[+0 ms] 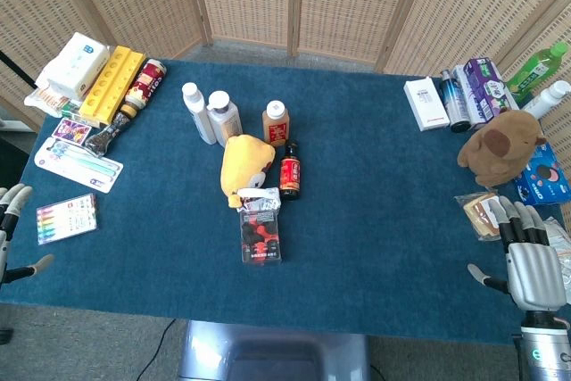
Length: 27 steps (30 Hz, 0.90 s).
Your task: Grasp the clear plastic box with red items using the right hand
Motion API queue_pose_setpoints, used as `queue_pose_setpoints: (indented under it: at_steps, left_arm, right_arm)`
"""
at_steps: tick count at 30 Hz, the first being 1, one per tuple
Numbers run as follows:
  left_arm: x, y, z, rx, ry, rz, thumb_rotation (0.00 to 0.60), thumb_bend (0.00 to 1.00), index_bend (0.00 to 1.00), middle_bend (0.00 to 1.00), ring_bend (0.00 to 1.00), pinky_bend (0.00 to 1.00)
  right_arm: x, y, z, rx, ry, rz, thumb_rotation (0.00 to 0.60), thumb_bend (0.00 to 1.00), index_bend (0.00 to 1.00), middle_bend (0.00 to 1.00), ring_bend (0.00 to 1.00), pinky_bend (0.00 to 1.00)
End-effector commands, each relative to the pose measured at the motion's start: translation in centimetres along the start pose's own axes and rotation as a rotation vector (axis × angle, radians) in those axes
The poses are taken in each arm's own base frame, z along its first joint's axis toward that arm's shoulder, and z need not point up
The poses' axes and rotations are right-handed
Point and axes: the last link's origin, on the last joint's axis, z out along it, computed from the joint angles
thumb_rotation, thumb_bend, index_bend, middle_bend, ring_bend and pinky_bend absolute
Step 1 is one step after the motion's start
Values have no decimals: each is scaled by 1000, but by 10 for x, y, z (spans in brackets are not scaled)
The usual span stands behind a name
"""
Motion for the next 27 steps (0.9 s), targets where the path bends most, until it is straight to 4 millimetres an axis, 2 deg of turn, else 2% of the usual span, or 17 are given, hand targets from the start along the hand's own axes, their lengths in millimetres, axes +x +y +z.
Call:
queue_pose_setpoints:
  at_steps: [1, 5, 9, 21, 27]
  left_arm:
    - [2, 0, -1, 0, 3, 0, 600, 0, 0, 0, 0, 0]
    - [6, 3, -4, -3, 9, -10, 600, 0, 0, 0, 0, 0]
    - [12, 5, -7, 1, 15, -23, 600, 0, 0, 0, 0, 0]
    - [21, 8, -11, 10, 5, -44, 600, 0, 0, 0, 0, 0]
    - [20, 6, -11, 20, 5, -41, 600, 0, 0, 0, 0, 0]
  right_arm:
    - [-1, 0, 0, 0, -3, 0, 600, 0, 0, 0, 0, 0]
    - [-6, -1, 0, 20, -29, -11, 600, 0, 0, 0, 0, 0]
    - [-16, -8, 6, 116, -80, -41, 600, 0, 0, 0, 0, 0]
    - [-40, -58, 73, 599, -153, -201, 600, 0, 0, 0, 0, 0]
    - [-59, -87, 90, 803, -169, -281, 600, 0, 0, 0, 0, 0]
